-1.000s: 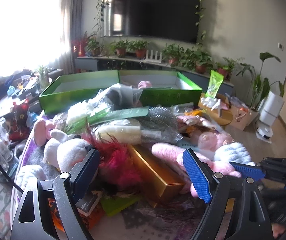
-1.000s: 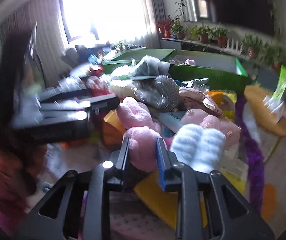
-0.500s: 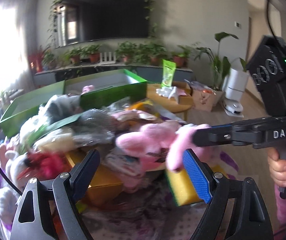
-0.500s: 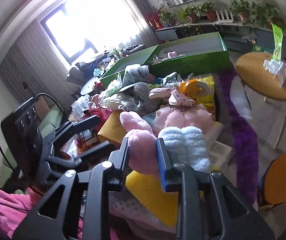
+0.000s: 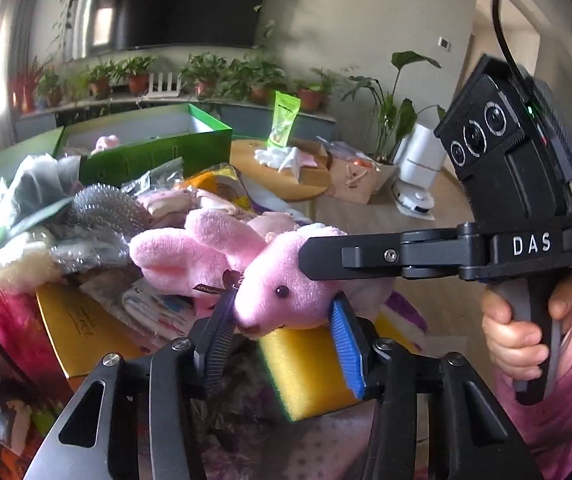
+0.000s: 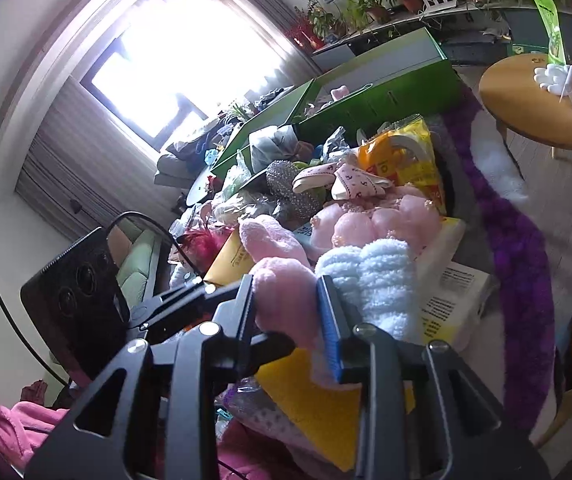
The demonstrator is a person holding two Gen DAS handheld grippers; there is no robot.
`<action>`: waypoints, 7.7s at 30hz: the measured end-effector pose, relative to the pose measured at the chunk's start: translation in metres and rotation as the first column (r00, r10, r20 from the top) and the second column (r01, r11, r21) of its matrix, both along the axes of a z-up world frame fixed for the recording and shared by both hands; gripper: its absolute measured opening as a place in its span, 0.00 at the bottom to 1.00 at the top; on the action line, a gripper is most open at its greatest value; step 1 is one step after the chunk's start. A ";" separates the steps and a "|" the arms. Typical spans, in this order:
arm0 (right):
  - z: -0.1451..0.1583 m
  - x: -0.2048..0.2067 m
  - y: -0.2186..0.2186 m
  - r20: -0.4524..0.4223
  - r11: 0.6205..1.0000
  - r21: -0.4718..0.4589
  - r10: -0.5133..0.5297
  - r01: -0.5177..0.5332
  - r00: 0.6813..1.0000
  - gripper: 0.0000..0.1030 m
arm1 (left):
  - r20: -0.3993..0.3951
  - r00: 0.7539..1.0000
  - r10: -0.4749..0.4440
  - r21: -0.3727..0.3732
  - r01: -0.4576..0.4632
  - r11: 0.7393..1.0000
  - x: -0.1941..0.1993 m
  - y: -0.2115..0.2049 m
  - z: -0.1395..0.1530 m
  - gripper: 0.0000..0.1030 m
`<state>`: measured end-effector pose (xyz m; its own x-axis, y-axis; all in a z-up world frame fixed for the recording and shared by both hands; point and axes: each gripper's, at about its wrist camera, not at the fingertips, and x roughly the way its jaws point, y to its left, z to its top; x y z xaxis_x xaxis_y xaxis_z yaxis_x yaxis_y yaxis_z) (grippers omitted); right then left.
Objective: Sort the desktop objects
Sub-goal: 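Close the right gripper on the pink plush bunny and lift it, then carry the pink bunny in the right gripper over the green box, then open the right gripper to drop the bunny into the green box, then withdraw the open right gripper back over the cluttered pile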
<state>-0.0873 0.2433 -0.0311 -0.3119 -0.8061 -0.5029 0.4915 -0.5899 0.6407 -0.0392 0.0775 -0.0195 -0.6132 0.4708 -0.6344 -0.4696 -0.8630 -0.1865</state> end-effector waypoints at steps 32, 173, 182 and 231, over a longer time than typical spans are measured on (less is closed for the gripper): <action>0.074 0.017 -0.022 -0.360 0.985 0.162 0.000 0.062 0.933 0.31 | -0.197 0.979 0.053 -0.078 -0.070 0.995 -0.004 -0.002 0.063 0.43; 0.080 -0.202 -0.036 -0.360 0.895 0.157 -0.341 0.417 0.868 0.36 | -0.016 0.999 -0.051 -0.396 0.041 0.918 -0.279 0.049 0.076 0.57; 0.111 -0.155 -0.040 -0.419 0.905 0.161 -0.298 0.394 0.858 0.40 | -0.109 0.993 -0.047 -0.377 0.003 0.926 -0.224 0.042 0.107 0.73; 0.118 0.017 -0.080 -0.455 0.950 0.239 -0.072 0.200 0.888 0.52 | -0.140 0.987 0.075 -0.251 -0.108 0.962 -0.040 -0.022 0.100 0.74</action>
<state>-0.0700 0.1632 0.0865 -0.6464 -0.5911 -0.4826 0.5842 -0.7902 0.1852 -0.0795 0.0558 0.0800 -0.7297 0.2400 -0.6403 -0.3916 -0.9143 0.1036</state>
